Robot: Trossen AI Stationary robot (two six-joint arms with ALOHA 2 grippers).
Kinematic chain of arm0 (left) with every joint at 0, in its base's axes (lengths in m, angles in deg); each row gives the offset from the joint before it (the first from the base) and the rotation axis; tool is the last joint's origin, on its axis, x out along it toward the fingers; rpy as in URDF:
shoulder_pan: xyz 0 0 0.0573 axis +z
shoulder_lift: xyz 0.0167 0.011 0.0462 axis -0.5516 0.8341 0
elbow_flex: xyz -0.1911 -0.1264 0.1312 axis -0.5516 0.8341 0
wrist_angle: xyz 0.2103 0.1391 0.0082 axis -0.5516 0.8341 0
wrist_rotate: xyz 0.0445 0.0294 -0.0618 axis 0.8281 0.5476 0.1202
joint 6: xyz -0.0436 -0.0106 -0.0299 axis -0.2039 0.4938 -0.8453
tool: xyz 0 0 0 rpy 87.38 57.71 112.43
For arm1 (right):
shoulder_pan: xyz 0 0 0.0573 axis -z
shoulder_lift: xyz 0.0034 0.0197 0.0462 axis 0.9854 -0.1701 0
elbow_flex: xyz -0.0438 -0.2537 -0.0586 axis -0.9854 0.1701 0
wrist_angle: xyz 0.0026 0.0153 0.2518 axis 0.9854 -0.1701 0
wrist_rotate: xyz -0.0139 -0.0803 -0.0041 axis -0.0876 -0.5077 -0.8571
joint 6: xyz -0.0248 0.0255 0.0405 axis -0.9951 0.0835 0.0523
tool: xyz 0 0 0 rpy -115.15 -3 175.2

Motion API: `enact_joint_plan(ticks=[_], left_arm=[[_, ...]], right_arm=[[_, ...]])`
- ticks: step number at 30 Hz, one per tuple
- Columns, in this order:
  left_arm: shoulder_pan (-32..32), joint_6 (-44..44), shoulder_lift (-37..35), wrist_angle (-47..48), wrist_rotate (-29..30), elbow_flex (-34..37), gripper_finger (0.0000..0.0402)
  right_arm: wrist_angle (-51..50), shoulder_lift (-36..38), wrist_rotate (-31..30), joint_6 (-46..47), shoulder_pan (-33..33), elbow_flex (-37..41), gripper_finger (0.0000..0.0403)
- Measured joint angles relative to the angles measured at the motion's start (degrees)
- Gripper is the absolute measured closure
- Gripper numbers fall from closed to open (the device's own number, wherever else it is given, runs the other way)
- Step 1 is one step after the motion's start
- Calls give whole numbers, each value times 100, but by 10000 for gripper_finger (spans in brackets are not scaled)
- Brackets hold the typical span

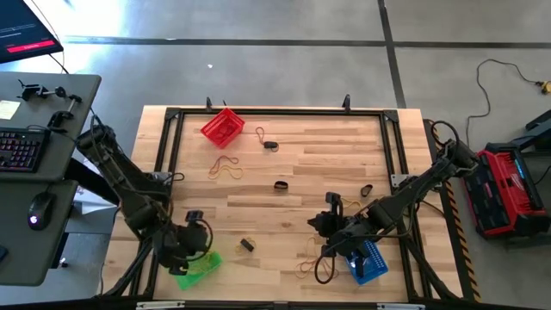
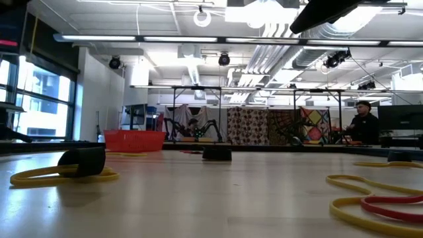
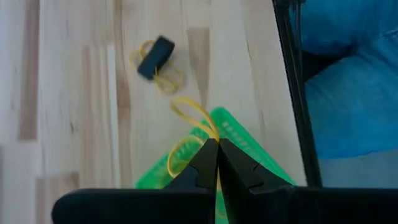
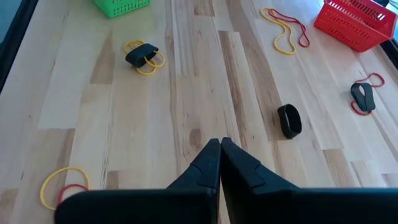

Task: Sort rubber bands into baskets
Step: Put the yellow rubber band into the green basket

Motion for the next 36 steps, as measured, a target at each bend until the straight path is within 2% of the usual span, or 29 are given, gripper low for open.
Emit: enact_joint_plan(ticks=[8,21,29,36], left_arm=[[-493,-1072,176,-198,62,0,401],[-819,-2090,1190,-65,233,0,401],[-877,-2175,1462,-104,439,22,401],[-860,-2235,1397,-1134,267,643,401]], right_arm=[[1,0,2,-1,0,0,403],[2,0,2,-56,0,0,403],[2,0,2,-94,0,0,403],[7,0,2,-105,0,0,403]])
